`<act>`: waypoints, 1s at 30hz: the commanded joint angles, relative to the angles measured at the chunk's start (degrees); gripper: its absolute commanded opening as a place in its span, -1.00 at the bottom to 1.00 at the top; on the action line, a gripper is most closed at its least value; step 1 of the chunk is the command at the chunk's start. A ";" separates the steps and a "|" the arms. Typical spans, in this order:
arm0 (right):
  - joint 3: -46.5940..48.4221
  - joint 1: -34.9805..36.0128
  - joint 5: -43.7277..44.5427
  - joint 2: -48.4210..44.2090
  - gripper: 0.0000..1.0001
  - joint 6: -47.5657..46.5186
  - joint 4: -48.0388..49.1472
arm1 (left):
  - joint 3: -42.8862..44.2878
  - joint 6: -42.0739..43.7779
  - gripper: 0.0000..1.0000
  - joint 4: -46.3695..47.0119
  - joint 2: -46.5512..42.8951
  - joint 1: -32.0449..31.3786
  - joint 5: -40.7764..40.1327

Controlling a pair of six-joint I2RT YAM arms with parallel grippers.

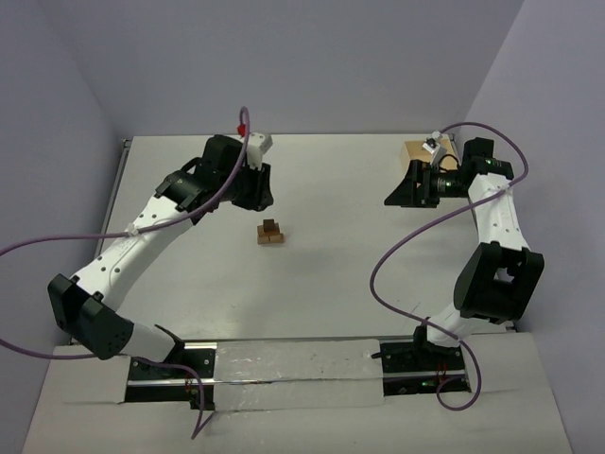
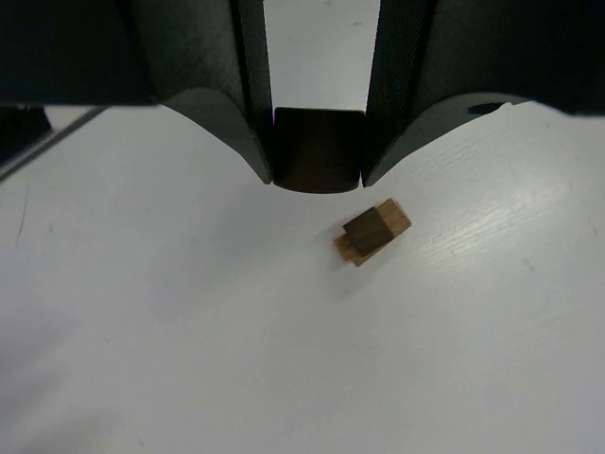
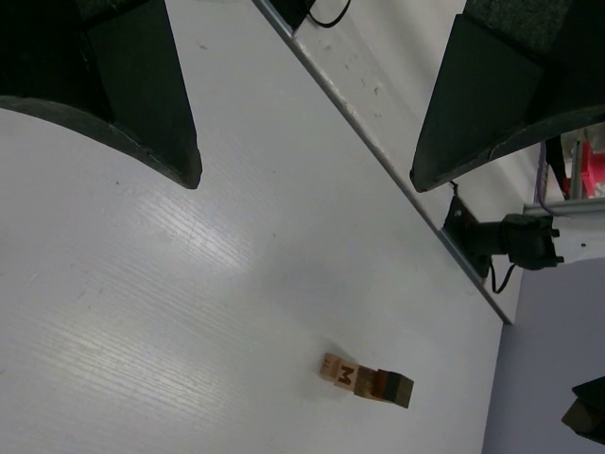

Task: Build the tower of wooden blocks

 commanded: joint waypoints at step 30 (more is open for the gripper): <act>-0.34 1.78 2.60 -0.73 0.99 0.31 2.49 | -21.80 -11.69 -1.00 33.47 -0.16 -8.17 -50.76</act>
